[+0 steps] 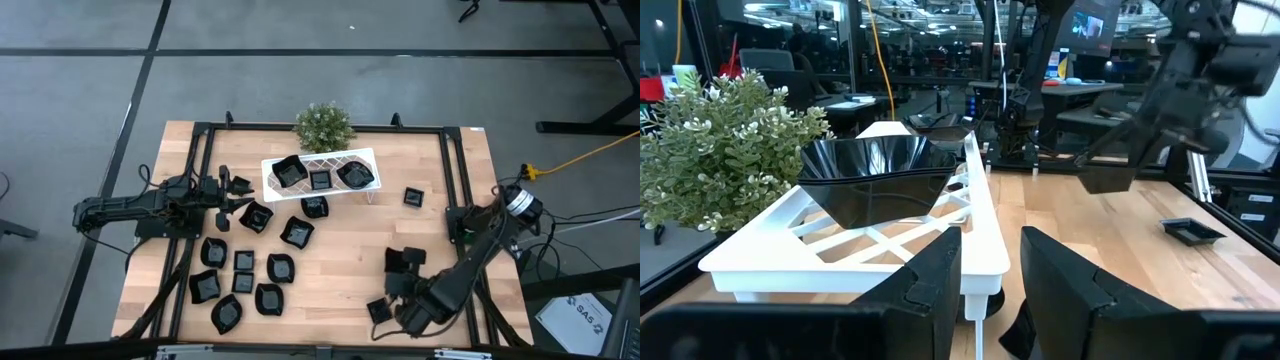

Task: Pick & Place Mini shaped plates
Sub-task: Stack the distorted square plate on top of the distorted square plate on the shelf

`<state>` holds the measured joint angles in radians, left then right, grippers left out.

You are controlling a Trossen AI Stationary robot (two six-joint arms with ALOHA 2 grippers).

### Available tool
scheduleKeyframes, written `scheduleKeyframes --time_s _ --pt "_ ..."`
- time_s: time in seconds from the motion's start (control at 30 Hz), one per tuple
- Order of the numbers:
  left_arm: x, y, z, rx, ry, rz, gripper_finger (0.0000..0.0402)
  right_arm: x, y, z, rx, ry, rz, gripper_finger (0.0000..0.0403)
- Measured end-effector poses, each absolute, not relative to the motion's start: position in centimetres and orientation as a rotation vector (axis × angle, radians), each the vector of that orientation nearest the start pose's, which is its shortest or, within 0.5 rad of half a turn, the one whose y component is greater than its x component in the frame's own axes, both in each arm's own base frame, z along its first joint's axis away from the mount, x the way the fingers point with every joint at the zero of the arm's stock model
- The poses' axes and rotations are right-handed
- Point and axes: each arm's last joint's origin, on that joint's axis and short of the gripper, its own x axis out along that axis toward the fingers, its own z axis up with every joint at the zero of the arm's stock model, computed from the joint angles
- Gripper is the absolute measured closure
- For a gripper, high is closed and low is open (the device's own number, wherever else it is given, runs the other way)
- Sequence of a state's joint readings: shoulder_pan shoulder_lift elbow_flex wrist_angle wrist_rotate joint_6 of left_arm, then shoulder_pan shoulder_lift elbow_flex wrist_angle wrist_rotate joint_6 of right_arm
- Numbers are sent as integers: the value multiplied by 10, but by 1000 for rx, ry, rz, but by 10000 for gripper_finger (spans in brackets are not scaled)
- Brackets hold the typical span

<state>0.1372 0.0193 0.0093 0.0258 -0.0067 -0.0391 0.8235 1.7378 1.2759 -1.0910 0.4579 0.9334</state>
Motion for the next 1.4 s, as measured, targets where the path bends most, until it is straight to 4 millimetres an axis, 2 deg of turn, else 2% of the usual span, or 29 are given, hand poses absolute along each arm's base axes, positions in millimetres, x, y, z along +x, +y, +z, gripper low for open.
scheduleKeyframes --time_s 0.4,0.7,1.0,1.4 --pt "97 14 168 -38 -19 144 302 281 198 266 -265 1033 -137 401" --pt "97 14 168 -38 -19 144 302 324 169 293 -505 875 -12 401" --pt "97 14 168 -38 -19 144 302 358 127 307 -734 762 4 400" --pt "97 14 168 -38 -19 144 302 386 69 322 -1060 676 -36 399"
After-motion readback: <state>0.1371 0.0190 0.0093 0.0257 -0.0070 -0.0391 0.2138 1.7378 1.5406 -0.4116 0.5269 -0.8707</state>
